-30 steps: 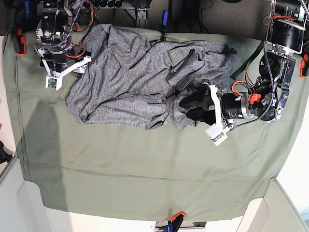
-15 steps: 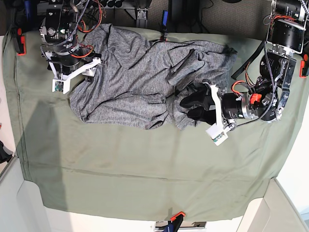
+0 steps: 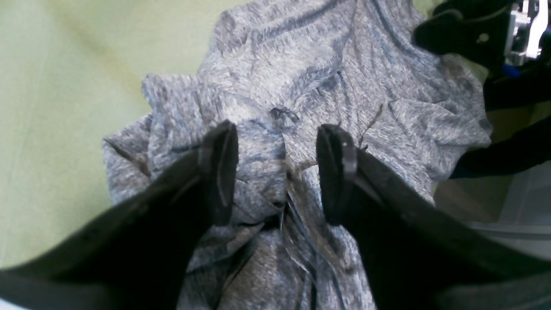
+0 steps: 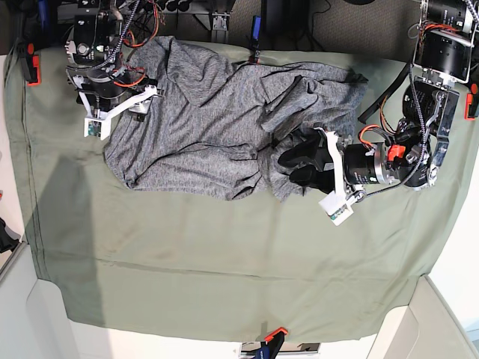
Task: Fold the T-shirt properly
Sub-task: 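Release the shirt end with the right gripper and reposition it, then grasp the shirt end with the right gripper and fold it toward the left gripper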
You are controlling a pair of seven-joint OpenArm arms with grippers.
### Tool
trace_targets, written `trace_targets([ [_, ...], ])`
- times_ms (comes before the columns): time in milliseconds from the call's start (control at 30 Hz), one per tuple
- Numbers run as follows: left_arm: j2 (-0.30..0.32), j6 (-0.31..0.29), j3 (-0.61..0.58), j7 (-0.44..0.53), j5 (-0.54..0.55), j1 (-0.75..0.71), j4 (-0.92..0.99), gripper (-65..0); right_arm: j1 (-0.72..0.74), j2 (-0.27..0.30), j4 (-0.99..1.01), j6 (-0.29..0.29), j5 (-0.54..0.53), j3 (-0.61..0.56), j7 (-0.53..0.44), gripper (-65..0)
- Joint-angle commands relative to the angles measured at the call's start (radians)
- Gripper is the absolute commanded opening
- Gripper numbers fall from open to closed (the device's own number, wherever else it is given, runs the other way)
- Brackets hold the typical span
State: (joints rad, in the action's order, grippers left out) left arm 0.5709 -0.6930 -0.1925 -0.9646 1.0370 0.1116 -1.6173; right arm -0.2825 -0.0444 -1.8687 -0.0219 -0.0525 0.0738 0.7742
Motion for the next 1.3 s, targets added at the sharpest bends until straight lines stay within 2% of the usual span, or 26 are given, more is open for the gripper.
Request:
trace_targets([
  [0,0.013,-0.005,0.008,0.024,0.021,0.021,-0.015,-33.0,0.008,0.0,-0.006,0.004,-0.001,0.0,-0.021,-26.6],
  [100,0.013,-0.005,0.008,0.04,0.022,0.021,-0.015,-33.0,0.008,0.0,0.014,0.005,-0.013,0.0,-0.023,-26.6],
  [167,0.013,-0.005,0.008,0.049,0.035,0.021,-0.015,-33.0,0.008,0.0,0.025,0.036,-0.042,0.0,-0.022,-26.6],
  [233,0.014,-0.005,0.018,0.045,0.092,0.021,-0.015,-33.0,0.008,0.0,0.026,0.063,-0.067,-0.001,-0.022,-26.6],
  [367,0.014,-0.005,0.076,0.019,0.143,0.021,-0.021,-33.0,0.007,-0.003,0.026,0.107,-0.071,-0.022,-0.021,-26.7],
  [600,0.014,-0.005,0.183,0.004,0.142,0.021,-0.02,-33.0,0.007,-0.003,0.026,0.108,-0.071,-0.108,-0.019,-27.1],
  [733,0.014,-0.005,0.194,-0.043,0.141,0.02,-0.02,-33.0,0.007,-0.003,0.026,0.105,-0.067,-0.133,-0.02,-41.4],
  [833,0.018,-0.005,0.194,-0.061,0.141,0.016,-0.02,-33.0,0.007,-0.003,0.026,0.105,-0.058,-0.132,-0.034,-49.6],
  [933,0.041,-0.005,0.194,-0.059,0.142,0.016,-0.02,-33.1,0.008,-0.003,0.026,0.105,-0.027,-0.132,-0.059,-65.0],
  [1000,0.071,-0.005,0.197,-0.048,0.174,0.016,-0.02,-36.0,0.008,-0.003,0.026,0.105,-0.001,-0.132,-0.06,-65.0],
  [1067,0.093,-0.005,0.221,-0.051,0.22,0.016,-0.02,-45.9,0.008,-0.003,0.025,0.105,0.008,-0.132,-0.061,-65.0],
  [1133,0.094,-0.005,0.264,-0.066,0.216,0.015,-0.02,-52.2,0.007,-0.003,0.022,0.116,0.007,-0.132,-0.06,-65.0],
  [1267,0.101,-0.005,0.286,-0.08,0.164,-0.006,-0.02,-54.9,0.008,-0.003,-0.008,0.176,-0.068,-0.133,-0.06,-65.0],
])
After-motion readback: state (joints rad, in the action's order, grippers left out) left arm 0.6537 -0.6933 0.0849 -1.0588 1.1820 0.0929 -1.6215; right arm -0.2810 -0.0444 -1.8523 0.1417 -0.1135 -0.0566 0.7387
